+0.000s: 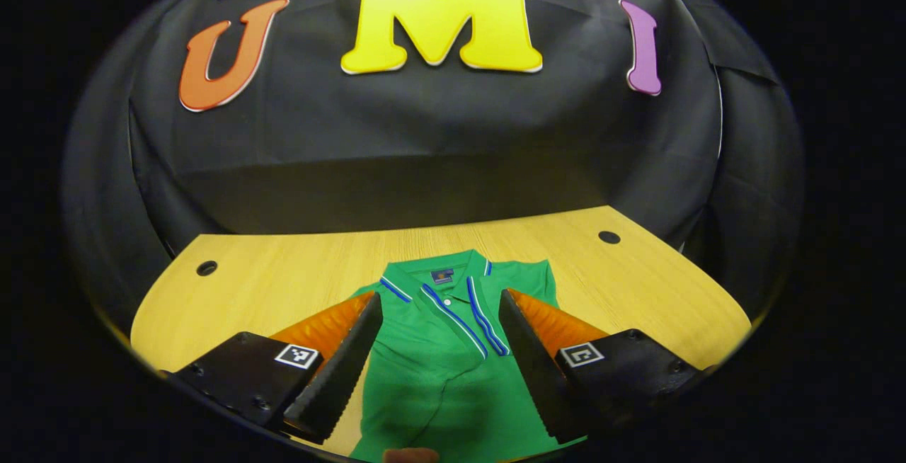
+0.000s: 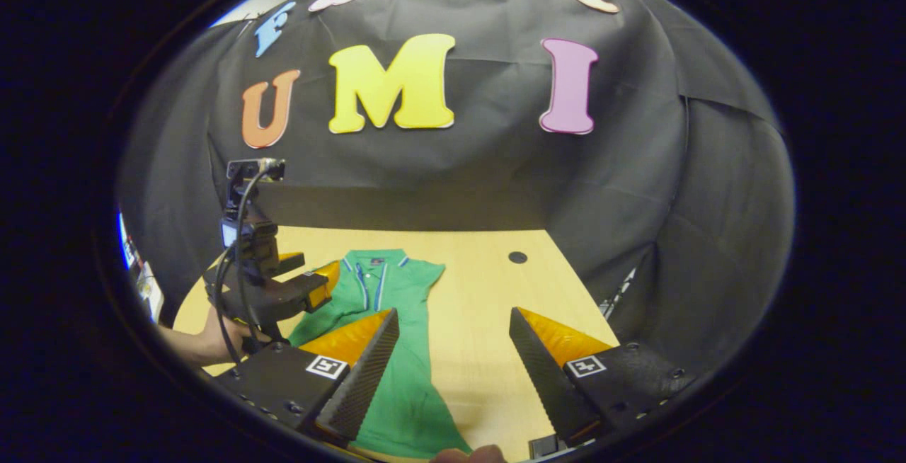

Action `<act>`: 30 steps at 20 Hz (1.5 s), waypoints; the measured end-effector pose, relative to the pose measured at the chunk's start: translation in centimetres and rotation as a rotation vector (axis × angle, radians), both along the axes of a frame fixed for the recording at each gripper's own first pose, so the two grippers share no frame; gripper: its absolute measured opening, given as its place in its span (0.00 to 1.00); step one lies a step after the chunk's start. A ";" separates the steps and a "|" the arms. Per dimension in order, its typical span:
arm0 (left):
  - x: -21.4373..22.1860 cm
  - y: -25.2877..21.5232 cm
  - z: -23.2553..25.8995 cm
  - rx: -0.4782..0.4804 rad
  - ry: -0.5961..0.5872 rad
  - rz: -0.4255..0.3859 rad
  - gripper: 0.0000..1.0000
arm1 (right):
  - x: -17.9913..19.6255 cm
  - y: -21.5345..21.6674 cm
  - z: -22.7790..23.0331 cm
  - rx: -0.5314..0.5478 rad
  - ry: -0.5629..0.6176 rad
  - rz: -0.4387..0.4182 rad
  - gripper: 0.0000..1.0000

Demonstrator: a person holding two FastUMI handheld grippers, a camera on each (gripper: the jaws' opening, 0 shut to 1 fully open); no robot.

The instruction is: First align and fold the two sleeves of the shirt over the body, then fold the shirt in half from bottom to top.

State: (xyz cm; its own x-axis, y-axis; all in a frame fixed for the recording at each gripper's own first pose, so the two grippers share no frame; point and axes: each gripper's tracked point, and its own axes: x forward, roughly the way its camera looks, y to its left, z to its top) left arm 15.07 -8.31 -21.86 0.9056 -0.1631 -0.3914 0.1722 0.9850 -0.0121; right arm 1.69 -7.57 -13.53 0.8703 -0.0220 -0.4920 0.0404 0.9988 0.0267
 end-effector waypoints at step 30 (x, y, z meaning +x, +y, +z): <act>-30.8 11.4 -10.0 0.059 0.590 -0.012 1.00 | -14.2 0.3 -17.4 -0.088 0.484 0.165 0.98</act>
State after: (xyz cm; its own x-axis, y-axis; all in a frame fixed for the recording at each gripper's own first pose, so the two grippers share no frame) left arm -15.74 3.07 -31.83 0.5308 -0.1346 -0.8368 0.1639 0.9850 -0.0545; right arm -12.49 -7.23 -30.98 0.5393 0.0367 -0.8413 -0.1311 0.9905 -0.0408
